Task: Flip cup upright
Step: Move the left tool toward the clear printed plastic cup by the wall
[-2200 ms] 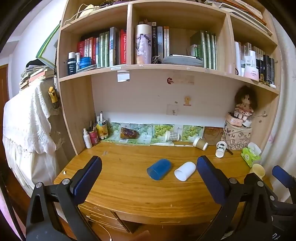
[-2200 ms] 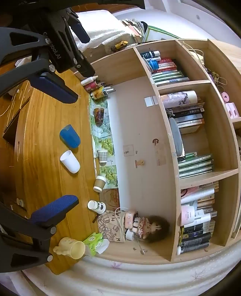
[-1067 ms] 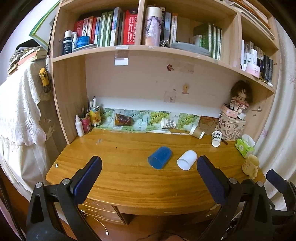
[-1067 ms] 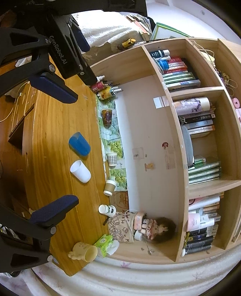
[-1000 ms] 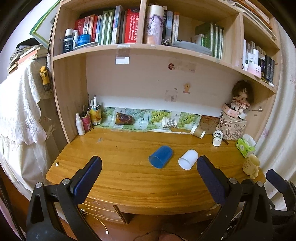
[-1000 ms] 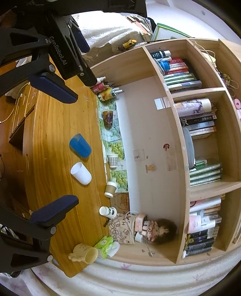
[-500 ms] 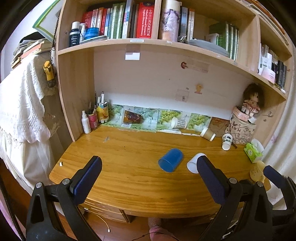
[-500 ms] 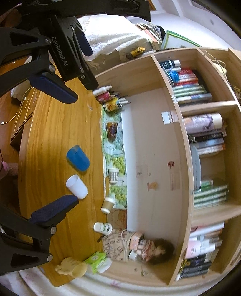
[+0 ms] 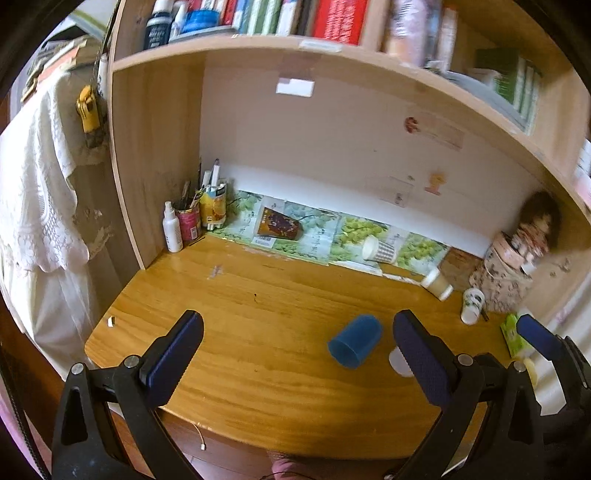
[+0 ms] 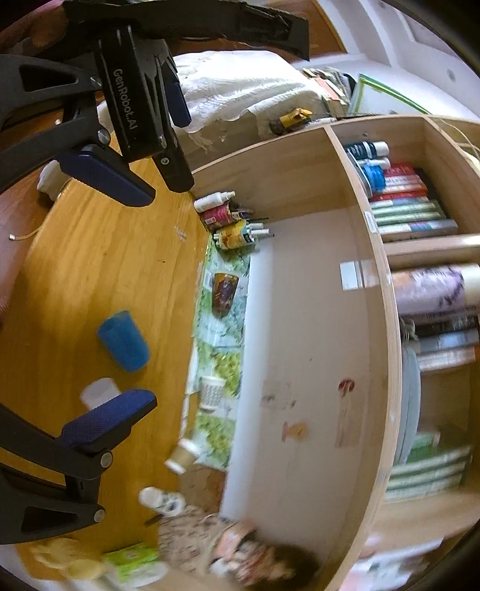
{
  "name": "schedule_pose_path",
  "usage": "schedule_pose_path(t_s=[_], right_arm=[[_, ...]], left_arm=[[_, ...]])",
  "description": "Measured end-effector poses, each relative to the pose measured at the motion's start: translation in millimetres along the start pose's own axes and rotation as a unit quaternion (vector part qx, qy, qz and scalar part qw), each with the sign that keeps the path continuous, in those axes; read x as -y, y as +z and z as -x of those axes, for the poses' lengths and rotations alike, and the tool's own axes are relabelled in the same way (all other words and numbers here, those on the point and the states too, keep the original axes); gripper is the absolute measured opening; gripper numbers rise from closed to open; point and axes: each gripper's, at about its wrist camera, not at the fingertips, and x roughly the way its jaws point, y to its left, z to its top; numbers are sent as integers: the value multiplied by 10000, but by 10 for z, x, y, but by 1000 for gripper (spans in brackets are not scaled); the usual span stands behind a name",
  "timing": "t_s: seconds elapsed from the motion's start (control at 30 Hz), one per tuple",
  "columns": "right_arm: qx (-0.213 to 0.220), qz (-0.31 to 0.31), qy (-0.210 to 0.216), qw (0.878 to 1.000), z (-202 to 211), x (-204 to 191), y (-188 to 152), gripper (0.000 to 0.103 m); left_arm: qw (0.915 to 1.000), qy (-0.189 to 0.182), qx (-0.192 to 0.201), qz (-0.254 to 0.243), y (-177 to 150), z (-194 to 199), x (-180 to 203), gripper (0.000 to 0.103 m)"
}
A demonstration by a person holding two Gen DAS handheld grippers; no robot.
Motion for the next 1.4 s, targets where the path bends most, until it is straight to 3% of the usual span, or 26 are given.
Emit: schedule_pose_path(t_s=[0.43, 0.73, 0.93, 1.13, 1.23, 1.4], right_arm=[[-41, 890, 650, 9939, -1191, 112, 713, 99], [-49, 1263, 836, 9885, -1982, 243, 1009, 99], [-185, 1264, 920, 9875, -2507, 391, 1033, 99], [-226, 1329, 916, 9866, -2995, 477, 1008, 99], [-150, 1257, 995, 9869, -3247, 559, 990, 99], [-109, 1067, 1241, 9865, -3513, 706, 955, 99]], left_arm=[[9978, 383, -209, 508, 589, -702, -235, 102], [9903, 478, -708, 1100, 955, -1436, -374, 102], [9769, 399, -984, 1856, 1065, -2108, -468, 102], [9645, 215, -1361, 2253, 1141, -2787, -555, 102], [9530, 160, -1726, 2486, 1164, -3167, -611, 102], [9287, 45, -2006, 3119, 1177, -3665, -794, 102]])
